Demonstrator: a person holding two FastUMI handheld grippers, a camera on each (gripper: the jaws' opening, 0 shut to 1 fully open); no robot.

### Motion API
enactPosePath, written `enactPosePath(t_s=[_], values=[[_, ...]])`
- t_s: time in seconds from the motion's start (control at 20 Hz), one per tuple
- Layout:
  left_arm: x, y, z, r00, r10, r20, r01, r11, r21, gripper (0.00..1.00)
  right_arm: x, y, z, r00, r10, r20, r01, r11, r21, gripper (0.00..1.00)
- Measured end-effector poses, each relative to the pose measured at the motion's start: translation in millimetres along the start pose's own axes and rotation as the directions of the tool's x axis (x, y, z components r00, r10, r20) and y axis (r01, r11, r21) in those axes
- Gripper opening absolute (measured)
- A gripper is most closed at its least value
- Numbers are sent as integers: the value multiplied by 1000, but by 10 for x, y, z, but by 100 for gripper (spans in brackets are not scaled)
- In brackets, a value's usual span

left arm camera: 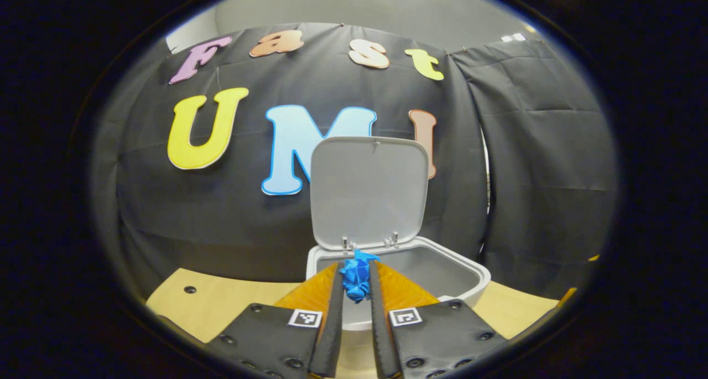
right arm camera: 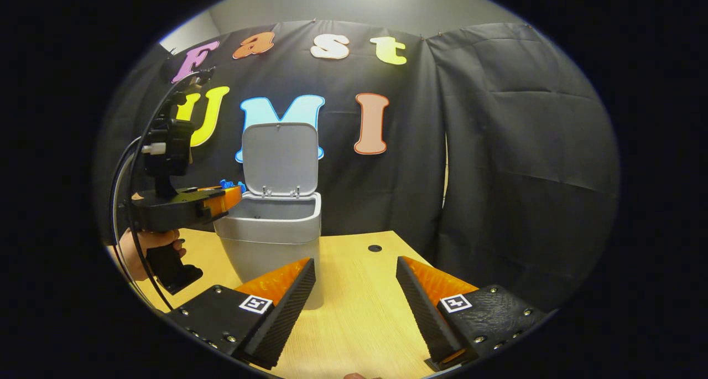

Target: Press the lid of the desktop garbage bin to open it, pick up the crumpled paper on the desktop and throw it into the bin, then pick up the pop can on the desktop and drop it into the bin, and finally close the garbage bin lid.

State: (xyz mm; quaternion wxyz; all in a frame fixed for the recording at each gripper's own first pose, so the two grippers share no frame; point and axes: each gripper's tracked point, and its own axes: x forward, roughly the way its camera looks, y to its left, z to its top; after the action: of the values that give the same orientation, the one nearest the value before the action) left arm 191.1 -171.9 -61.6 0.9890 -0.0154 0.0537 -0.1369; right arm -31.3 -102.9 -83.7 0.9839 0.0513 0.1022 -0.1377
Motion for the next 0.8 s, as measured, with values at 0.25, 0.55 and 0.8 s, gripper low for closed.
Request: enactPosePath(t_s=[0.25,0.55,0.8], values=[[43,-48,-82,999,-29,-19,28,999,-29,65,-11,0,9,1000,-8,4,8,1000,-12,94],[-64,66,-81,1000,-6,-22,5,999,-45,96,-1,138,31,999,34,15,-33,999,-27,95],[-292,201,12,1000,16,16,-16,999,-31,96,15,425,-21,992,127,4,-127,992,-20,95]])
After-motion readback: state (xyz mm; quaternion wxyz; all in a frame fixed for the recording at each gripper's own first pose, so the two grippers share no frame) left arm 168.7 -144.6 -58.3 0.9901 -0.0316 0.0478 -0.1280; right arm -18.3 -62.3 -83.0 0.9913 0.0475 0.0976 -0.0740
